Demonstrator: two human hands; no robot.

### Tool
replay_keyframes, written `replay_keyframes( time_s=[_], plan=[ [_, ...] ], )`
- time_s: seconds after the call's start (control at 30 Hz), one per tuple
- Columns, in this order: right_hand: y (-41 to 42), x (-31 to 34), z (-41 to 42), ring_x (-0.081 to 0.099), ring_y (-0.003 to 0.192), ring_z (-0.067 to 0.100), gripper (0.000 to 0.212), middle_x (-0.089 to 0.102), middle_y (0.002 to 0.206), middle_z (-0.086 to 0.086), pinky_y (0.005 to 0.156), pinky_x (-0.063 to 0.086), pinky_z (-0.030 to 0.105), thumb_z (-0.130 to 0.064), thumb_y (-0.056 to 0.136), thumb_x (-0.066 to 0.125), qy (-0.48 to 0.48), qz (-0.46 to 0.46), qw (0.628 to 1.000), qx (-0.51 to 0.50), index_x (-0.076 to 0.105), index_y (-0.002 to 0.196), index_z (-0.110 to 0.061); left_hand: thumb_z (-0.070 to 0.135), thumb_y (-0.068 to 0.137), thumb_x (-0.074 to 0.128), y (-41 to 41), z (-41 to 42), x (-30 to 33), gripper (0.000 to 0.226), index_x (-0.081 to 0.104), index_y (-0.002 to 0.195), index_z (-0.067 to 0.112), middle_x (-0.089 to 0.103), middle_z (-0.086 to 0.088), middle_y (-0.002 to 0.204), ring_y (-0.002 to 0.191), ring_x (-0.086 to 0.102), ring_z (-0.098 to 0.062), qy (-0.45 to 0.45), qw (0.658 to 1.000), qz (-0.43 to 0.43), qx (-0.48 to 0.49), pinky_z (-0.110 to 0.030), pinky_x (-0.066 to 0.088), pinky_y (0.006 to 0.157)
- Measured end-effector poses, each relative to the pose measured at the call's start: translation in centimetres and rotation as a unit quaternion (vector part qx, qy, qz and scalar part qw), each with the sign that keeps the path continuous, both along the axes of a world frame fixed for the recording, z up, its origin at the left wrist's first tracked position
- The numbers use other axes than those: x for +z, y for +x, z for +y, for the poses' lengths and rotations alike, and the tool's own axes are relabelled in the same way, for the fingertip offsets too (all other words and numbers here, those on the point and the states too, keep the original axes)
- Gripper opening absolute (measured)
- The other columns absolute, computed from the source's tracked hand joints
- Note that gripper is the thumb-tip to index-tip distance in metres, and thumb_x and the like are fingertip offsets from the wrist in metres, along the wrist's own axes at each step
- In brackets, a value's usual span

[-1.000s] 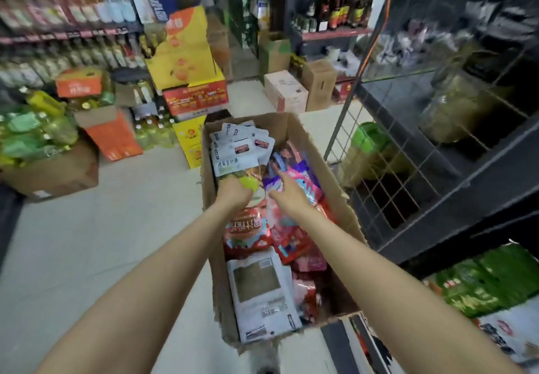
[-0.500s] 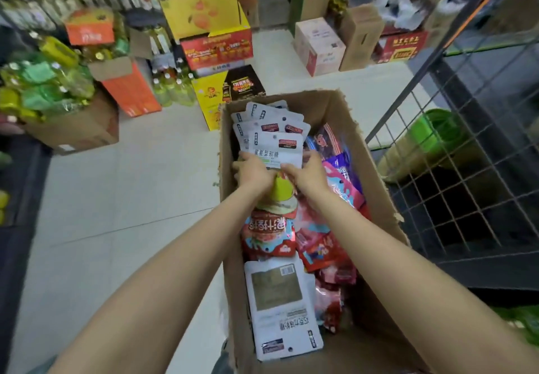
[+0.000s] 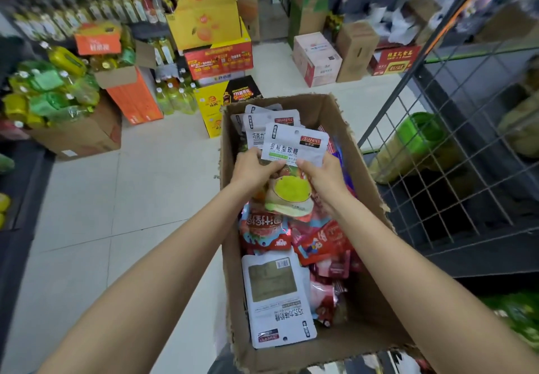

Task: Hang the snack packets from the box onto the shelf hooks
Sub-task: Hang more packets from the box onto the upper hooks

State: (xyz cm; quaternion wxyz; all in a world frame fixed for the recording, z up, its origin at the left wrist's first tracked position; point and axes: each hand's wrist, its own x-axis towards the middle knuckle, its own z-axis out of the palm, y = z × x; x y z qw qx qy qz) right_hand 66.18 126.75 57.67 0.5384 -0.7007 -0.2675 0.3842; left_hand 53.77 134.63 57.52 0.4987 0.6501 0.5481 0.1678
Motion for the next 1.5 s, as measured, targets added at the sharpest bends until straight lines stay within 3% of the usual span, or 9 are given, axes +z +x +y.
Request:
replay_keyframes(
  time_s=[0.07,0.2,0.37,0.5,0.67,0.83,1.07,1.2,1.5],
  plan=[
    [0.2,1.0,-1.1,0.064,0.105,0.025,0.032,0.067,0.114,0.011,0.095,0.05,0.044,0.001,0.087,0.06,0.016,-0.001,1.0,-0.014,0.061,0.118,-0.004,0.034,0.077,0.074,-0.2,-0.9,1.2,0.025,0.057,0.08,0.016,0.066,-0.002,0.074,0.068,0.062,-0.014,0.0,0.999,-0.05,0.004,-0.031,0.051,0.071],
    [0.2,3.4,-4.0,0.065,0.101,0.022,0.029,0.068,0.112,0.007,0.092,0.052,0.042,-0.002,0.087,0.061,0.036,-0.003,0.999,-0.033,0.063,0.116,-0.009,0.031,0.085,0.067,-0.9,-2.8,3.9,0.028,0.053,0.063,0.022,0.054,0.004,0.06,0.062,0.049,-0.017,0.029,0.99,-0.13,0.04,-0.031,0.039,0.063],
    [-1.9,7.9,-9.7,0.066,0.098,0.019,0.034,0.068,0.112,0.006,0.084,0.054,0.032,0.002,0.086,0.062,0.094,-0.039,0.993,-0.057,0.059,0.119,-0.006,0.03,0.085,0.068,-1.6,-7.6,8.7,0.024,0.055,0.097,0.014,0.057,0.008,0.092,0.073,0.059,-0.015,0.058,0.979,-0.192,-0.037,-0.029,0.048,0.071],
    [-4.7,11.9,-16.5,0.064,0.086,-0.002,0.037,0.066,0.105,-0.009,0.077,0.054,0.023,0.002,0.085,0.064,0.144,-0.097,0.979,-0.104,0.055,0.111,-0.021,0.021,0.087,0.067,-2.6,-12.9,12.1,0.024,0.056,0.103,0.008,0.062,0.004,0.092,0.052,0.058,-0.009,0.082,0.959,-0.251,-0.1,-0.019,0.044,0.048],
    [-7.6,17.4,-27.1,0.055,0.121,0.013,0.092,0.051,0.139,-0.004,0.098,0.048,0.038,-0.016,0.079,0.072,0.18,-0.209,0.938,-0.212,0.016,0.146,-0.045,0.01,0.086,0.066,-2.5,-21.8,17.5,0.016,0.058,0.099,0.008,0.063,0.004,0.084,0.047,0.053,0.004,0.104,0.917,-0.339,-0.181,-0.013,0.045,0.048],
    [-10.1,23.1,-37.7,0.042,0.119,-0.018,0.066,0.046,0.131,-0.031,0.098,0.043,0.014,-0.015,0.089,0.064,0.177,-0.33,0.879,-0.295,0.033,0.139,-0.046,0.011,0.084,0.068,-2.1,-31.5,23.6,0.014,0.06,0.096,0.014,0.064,0.01,0.085,0.067,0.06,0.002,0.121,0.867,-0.402,-0.268,-0.012,0.047,0.055],
    [-14.3,30.7,-54.8,0.065,0.093,0.023,0.047,0.069,0.091,-0.018,0.082,0.055,0.042,-0.013,0.091,0.061,0.139,-0.375,0.798,-0.451,0.053,0.131,-0.037,0.024,0.079,0.073,-1.2,-47.9,30.5,0.022,0.067,0.099,0.015,0.07,0.007,0.093,0.086,0.065,-0.01,0.12,0.792,-0.462,-0.381,-0.039,0.054,0.081],
    [-16.4,33.3,-63.6,0.062,0.094,0.041,0.048,0.072,0.096,0.009,0.077,0.053,0.055,-0.01,0.09,0.062,0.124,-0.405,0.735,-0.53,0.057,0.127,-0.038,0.028,0.079,0.074,-0.9,-57.1,34.2,0.027,0.065,0.101,0.015,0.067,0.005,0.101,0.092,0.063,-0.012,0.144,0.75,-0.473,-0.44,-0.038,0.053,0.084],
    [-18.6,38.0,-80.6,0.057,0.103,0.044,0.051,0.068,0.092,-0.008,0.077,0.054,0.056,0.001,0.088,0.059,0.146,-0.415,0.645,-0.624,0.059,0.126,-0.033,0.035,0.081,0.071,-2.1,-74.2,39.3,0.041,0.053,0.115,0.022,0.059,0.008,0.112,0.083,0.059,-0.005,0.254,0.707,-0.476,-0.457,-0.035,0.049,0.08]
  ],
)
